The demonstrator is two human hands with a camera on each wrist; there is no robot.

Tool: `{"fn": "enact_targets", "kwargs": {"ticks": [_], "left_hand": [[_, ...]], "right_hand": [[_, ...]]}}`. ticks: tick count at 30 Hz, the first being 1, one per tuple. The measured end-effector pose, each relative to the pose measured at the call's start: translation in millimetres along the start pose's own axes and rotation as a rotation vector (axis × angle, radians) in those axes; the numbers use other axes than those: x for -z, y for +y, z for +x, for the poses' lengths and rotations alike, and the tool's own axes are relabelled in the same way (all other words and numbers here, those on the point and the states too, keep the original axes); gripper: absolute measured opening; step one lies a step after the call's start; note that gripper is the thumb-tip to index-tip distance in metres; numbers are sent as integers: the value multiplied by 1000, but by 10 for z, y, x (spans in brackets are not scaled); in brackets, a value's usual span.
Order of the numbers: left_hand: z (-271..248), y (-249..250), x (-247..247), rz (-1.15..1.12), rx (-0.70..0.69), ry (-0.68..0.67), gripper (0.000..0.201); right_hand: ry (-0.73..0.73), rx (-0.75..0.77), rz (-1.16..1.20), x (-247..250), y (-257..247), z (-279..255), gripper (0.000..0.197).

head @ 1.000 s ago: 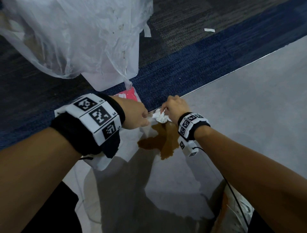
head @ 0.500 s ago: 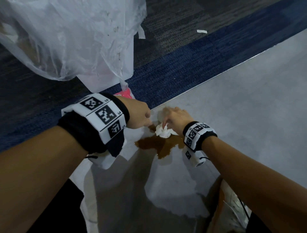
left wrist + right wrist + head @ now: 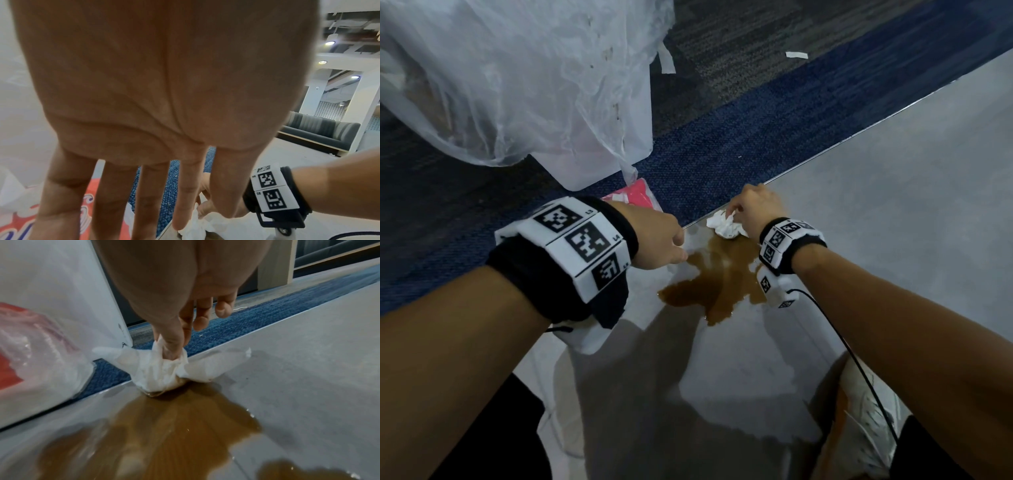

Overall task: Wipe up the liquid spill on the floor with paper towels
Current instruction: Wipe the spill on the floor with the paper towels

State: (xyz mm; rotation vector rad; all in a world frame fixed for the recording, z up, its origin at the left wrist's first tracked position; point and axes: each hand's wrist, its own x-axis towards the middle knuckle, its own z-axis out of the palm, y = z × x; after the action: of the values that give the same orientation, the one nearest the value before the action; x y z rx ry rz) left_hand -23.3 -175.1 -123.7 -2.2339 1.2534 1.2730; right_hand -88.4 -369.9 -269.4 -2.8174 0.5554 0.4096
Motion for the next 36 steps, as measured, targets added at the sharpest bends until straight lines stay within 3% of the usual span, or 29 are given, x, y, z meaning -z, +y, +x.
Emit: {"fn": "enact_targets", "kwargs": {"ticks": [9,18,25,36], "left_hand": [[25,42,6,-10,-5,-28,50],[-10,86,14,-24,7,-18,51],[-46,81,13,-26,23,-7,49],[-32,26,-5,-11,33,6,49]], "right_hand": [[-19,72,-71,-119,-91,-67,25],[-144,119,-8,-53,69,-267,31],[-28,83,35,58,151,-198,12],[-32,183,-102,-107,125,-195,14]]}}
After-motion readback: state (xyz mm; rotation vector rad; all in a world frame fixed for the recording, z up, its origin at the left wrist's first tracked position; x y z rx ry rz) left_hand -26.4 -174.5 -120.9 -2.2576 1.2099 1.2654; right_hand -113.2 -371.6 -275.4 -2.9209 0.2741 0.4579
